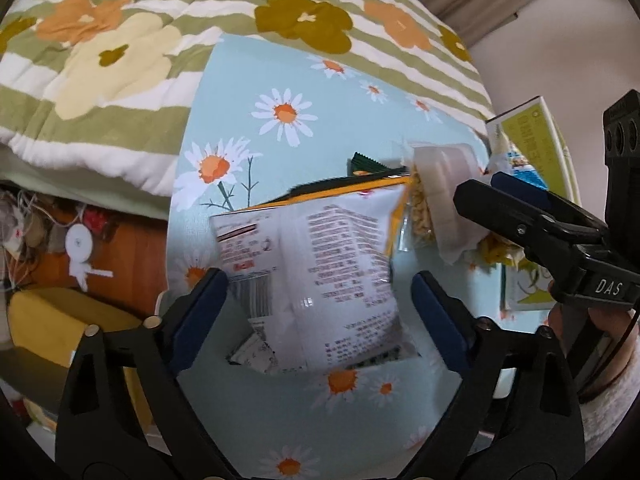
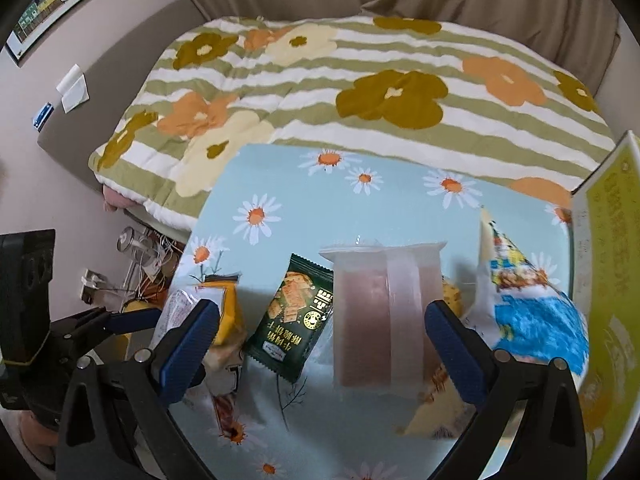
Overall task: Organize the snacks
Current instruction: 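Grasp the white-orange chip bag with the left tool while the right tool grasps the pink cup pack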
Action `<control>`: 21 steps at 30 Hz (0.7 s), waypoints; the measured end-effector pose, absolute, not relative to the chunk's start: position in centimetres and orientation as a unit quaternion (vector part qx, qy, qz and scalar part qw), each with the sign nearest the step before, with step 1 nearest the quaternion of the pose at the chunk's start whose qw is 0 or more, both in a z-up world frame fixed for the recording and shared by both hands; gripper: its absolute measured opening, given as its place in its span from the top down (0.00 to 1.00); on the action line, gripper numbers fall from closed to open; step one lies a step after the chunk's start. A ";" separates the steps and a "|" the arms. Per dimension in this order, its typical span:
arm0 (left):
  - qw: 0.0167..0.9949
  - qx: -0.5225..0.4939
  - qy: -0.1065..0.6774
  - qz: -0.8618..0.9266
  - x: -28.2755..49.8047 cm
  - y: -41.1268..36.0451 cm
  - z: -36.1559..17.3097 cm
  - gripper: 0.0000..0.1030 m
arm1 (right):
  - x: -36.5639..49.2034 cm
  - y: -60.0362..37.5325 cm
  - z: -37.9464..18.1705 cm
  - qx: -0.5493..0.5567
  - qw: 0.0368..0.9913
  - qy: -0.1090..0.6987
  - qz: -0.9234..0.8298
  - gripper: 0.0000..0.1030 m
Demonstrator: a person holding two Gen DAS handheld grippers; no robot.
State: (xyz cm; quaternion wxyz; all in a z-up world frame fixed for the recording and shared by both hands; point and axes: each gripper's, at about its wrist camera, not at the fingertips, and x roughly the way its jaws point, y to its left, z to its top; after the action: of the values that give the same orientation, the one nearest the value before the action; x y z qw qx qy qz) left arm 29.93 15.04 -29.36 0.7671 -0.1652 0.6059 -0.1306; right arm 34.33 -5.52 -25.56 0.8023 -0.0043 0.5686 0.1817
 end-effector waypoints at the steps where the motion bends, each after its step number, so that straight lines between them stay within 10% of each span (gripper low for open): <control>1: 0.764 -0.168 0.610 -0.130 30.0 15.0 -29.6 0.19 | 34.5 -5.6 -25.8 -0.007 0.801 0.570 0.180 0.01; 21: 0.766 -0.141 0.619 -0.104 30.8 13.8 -30.9 0.37 | 35.5 -7.2 -28.1 -0.057 0.785 0.595 0.160 0.01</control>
State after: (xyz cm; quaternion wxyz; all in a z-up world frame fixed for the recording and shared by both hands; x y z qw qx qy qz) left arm 30.81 13.78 -30.91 0.7656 -0.1413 0.6189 -0.1042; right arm 35.48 -7.18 -28.13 0.7854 -0.0572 0.5952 0.1602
